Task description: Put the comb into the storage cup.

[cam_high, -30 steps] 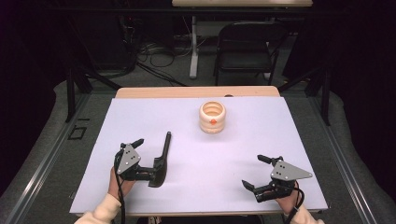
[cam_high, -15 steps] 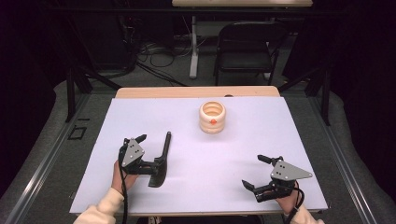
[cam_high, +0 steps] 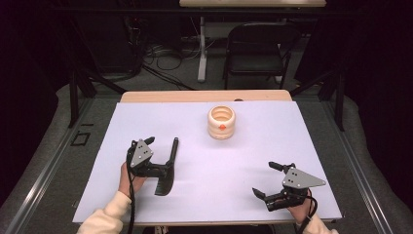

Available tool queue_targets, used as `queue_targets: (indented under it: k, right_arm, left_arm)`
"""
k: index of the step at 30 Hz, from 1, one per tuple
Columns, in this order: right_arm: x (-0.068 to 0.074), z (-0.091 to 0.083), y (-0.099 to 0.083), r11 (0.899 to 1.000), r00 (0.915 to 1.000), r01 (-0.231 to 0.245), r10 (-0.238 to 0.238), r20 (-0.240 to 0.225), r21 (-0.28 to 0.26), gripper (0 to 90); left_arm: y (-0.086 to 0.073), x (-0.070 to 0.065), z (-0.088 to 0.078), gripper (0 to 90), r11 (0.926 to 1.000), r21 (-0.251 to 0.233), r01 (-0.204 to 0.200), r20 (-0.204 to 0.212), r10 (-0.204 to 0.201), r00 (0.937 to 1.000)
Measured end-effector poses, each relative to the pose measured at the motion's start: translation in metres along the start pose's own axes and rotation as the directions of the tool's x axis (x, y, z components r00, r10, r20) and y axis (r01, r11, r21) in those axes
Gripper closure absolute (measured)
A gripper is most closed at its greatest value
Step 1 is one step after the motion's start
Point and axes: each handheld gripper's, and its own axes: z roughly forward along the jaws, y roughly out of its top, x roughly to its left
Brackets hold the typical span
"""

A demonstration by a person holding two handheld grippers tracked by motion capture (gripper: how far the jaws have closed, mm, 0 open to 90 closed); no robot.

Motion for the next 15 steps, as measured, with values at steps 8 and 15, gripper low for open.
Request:
queue_targets:
  k: [8, 15]
  right_arm:
    - [0.0, 0.0, 0.0, 1.0, 1.0, 0.0, 0.0, -0.001, 0.0, 0.0]
    - [0.0, 0.0, 0.0, 1.0, 1.0, 0.001, -0.001, -0.003, 0.002, 0.0]
  left_arm:
    - [0.003, 0.004, 0.006, 0.0, 0.9998, 0.018, 0.002, 0.007, -0.002, 1.0]
    - [0.005, 0.009, 0.013, 0.0, 0.9987, 0.051, 0.008, 0.019, -0.009, 0.9998]
